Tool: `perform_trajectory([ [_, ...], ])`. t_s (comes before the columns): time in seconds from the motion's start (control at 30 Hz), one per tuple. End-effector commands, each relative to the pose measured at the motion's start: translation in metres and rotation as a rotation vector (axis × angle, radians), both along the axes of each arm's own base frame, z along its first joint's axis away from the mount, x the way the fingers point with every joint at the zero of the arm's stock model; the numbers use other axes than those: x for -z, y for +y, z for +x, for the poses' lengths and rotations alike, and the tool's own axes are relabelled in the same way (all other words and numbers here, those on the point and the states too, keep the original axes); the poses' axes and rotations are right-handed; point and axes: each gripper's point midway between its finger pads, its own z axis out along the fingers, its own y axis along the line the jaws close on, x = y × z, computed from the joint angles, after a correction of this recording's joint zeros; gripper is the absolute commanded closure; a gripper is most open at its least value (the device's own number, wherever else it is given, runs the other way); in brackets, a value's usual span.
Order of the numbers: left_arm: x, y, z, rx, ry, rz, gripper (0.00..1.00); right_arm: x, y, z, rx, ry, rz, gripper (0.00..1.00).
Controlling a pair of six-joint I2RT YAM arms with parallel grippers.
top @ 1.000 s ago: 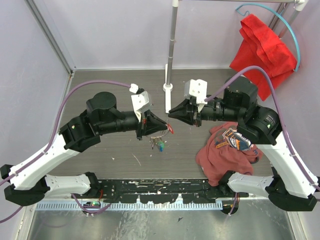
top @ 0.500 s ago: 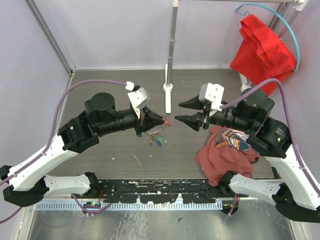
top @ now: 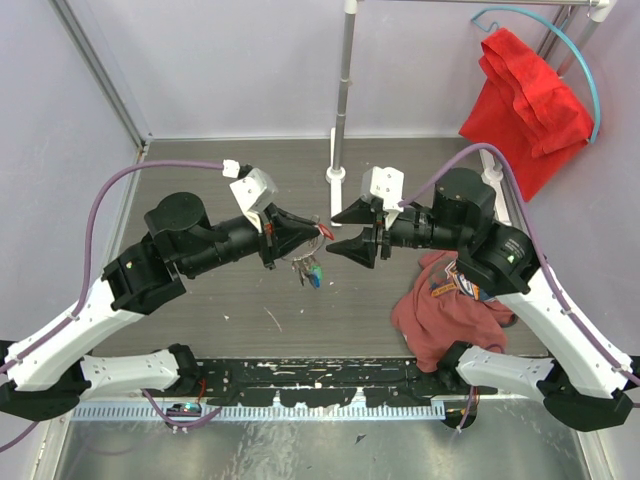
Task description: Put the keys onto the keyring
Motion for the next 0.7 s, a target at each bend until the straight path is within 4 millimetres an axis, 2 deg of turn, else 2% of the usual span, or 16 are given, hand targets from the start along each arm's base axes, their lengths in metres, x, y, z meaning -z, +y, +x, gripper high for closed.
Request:
perform_trajectory([
  [0.0, -0.021, 0.001, -0.002, 0.001, -0.029, -0.079, 1.0, -0.026, 0.004, -0.007, -0.047, -0.051, 0.088, 0.43],
  [0.37, -0.023, -0.002, -0.003, 0.014, -0.032, -0.083, 1.0, -0.019, 0.008, 0.0, -0.033, -0.041, 0.069, 0.45],
  [0.5, -0.023, -0.002, -0.003, 0.018, -0.033, -0.084, 1.0, -0.018, 0.008, 0.003, -0.021, -0.043, 0.067, 0.52],
  [0.67, -0.024, -0.001, -0.003, 0.016, -0.035, -0.083, 1.0, -0.019, 0.008, 0.006, -0.011, -0.046, 0.065, 0.66],
])
